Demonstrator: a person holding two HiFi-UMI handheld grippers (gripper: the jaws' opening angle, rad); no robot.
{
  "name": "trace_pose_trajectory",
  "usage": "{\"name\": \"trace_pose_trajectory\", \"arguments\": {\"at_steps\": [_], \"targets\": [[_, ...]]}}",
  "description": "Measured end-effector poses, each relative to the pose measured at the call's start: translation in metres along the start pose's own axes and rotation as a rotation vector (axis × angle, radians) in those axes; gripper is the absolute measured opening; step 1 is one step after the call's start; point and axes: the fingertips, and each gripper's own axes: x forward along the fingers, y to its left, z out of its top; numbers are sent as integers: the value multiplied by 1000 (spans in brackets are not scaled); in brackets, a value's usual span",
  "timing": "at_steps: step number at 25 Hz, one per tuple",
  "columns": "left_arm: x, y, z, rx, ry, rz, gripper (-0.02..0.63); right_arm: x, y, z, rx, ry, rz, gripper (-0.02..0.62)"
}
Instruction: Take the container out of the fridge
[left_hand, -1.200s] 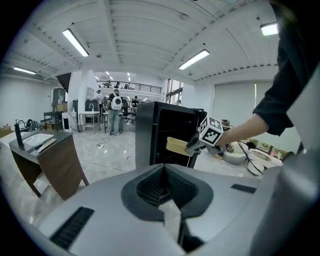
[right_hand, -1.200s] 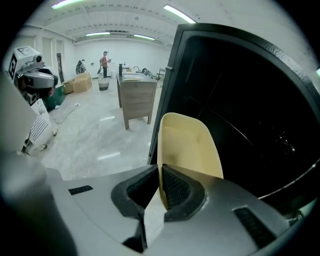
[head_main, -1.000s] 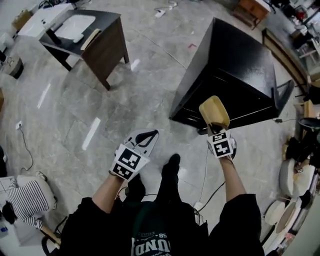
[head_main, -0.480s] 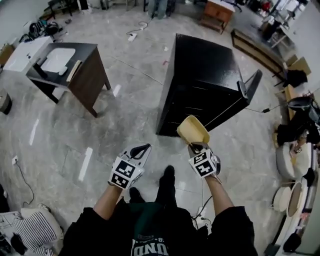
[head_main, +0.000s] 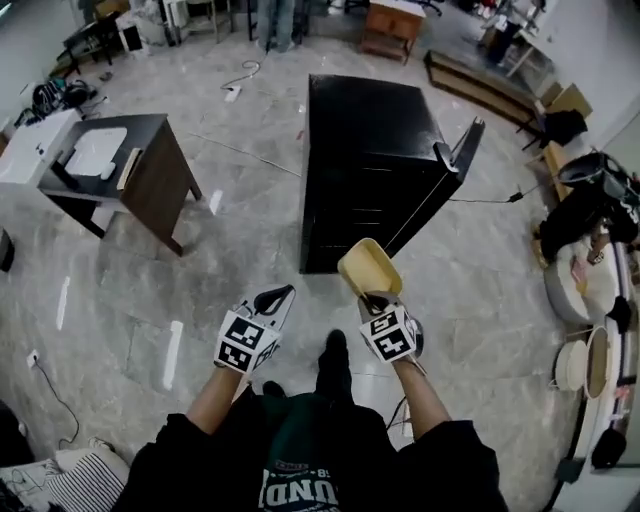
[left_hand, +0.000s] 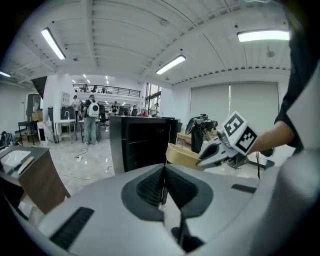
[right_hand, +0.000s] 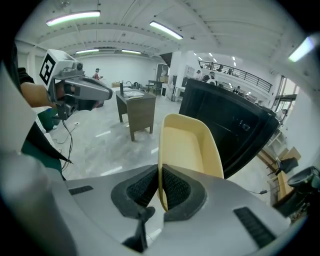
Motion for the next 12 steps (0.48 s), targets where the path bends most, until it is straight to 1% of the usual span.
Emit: {"name": "trace_pose_trajectory", "arguments": {"at_steps": [3,6,12], "targets": [[1,-6,4,10,-6,-12,14,-11,6,-3,6,-8,-2,43],[1,-10,6,19,-8,-20,14,-19,9,-6,-9,-5,-7,43],[2,-16,2,19,-2,-25,14,-22,13,-16,-14,6,-2,43]]}}
